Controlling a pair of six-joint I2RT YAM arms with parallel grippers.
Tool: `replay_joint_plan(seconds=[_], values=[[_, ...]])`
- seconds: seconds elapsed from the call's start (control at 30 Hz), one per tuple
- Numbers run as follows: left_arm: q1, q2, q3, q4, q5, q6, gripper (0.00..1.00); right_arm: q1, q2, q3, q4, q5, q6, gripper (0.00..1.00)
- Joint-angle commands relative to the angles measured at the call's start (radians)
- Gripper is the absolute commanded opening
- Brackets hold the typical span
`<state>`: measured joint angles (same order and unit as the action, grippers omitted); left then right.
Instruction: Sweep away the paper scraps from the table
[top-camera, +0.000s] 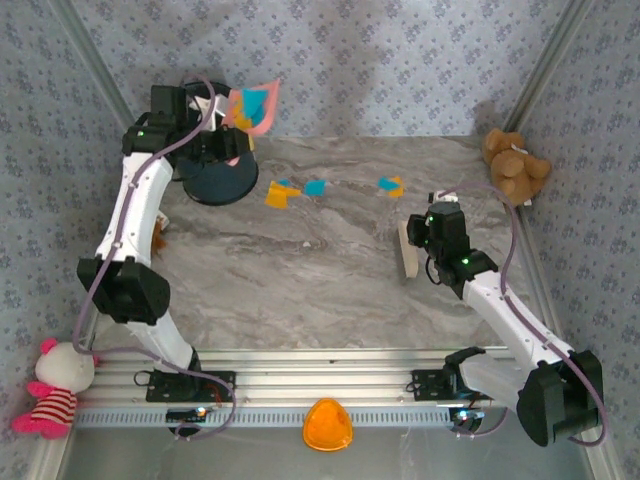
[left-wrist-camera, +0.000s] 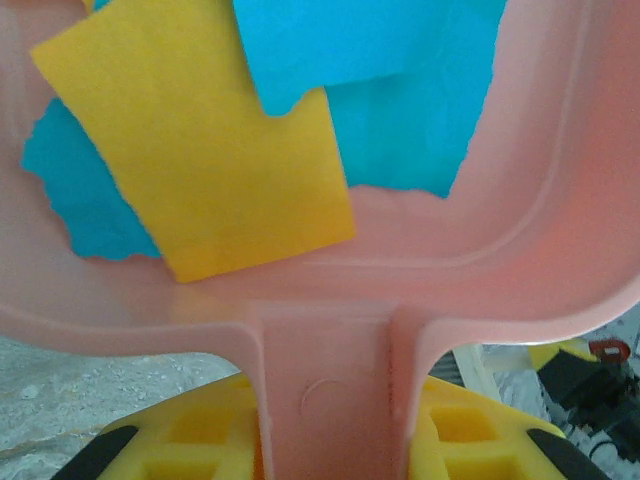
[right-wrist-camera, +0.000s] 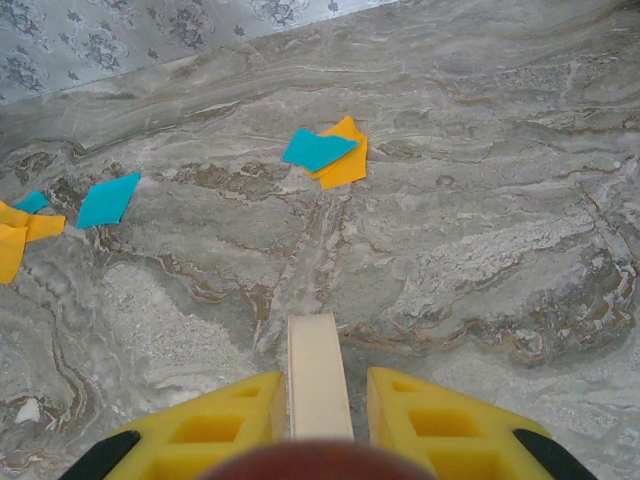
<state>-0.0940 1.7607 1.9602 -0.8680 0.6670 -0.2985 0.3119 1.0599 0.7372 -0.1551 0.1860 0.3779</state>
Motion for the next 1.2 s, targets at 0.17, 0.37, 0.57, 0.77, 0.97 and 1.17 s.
replay_joint_plan(seconds=[0.17, 0.37, 0.57, 0.77, 0.97, 1.17], values=[[0.043, 0.076, 0.125, 0.023, 0.067, -0.089, 0.00, -0.007, -0.025, -0.008, -0.010, -0.014, 0.017, 0.00], [0.073, 0.113, 0.153, 0.039, 0.093, -0.143, 0.00, -0.008, -0.023, -0.009, -0.010, -0.017, 0.019, 0.00], [0.101, 0.129, 0.155, 0.083, 0.128, -0.213, 0.00, -0.010, -0.023, -0.010, -0.011, -0.019, 0.020, 0.00], [0.127, 0.128, 0.109, 0.197, 0.183, -0.339, 0.00, -0.010, -0.021, -0.008, -0.020, -0.019, 0.018, 0.00], [0.142, 0.133, 0.091, 0.292, 0.211, -0.431, 0.00, -0.012, -0.021, -0.009, -0.023, -0.022, 0.019, 0.00], [0.152, 0.127, 0.048, 0.432, 0.266, -0.548, 0.00, -0.012, -0.021, -0.013, -0.022, -0.022, 0.021, 0.00]])
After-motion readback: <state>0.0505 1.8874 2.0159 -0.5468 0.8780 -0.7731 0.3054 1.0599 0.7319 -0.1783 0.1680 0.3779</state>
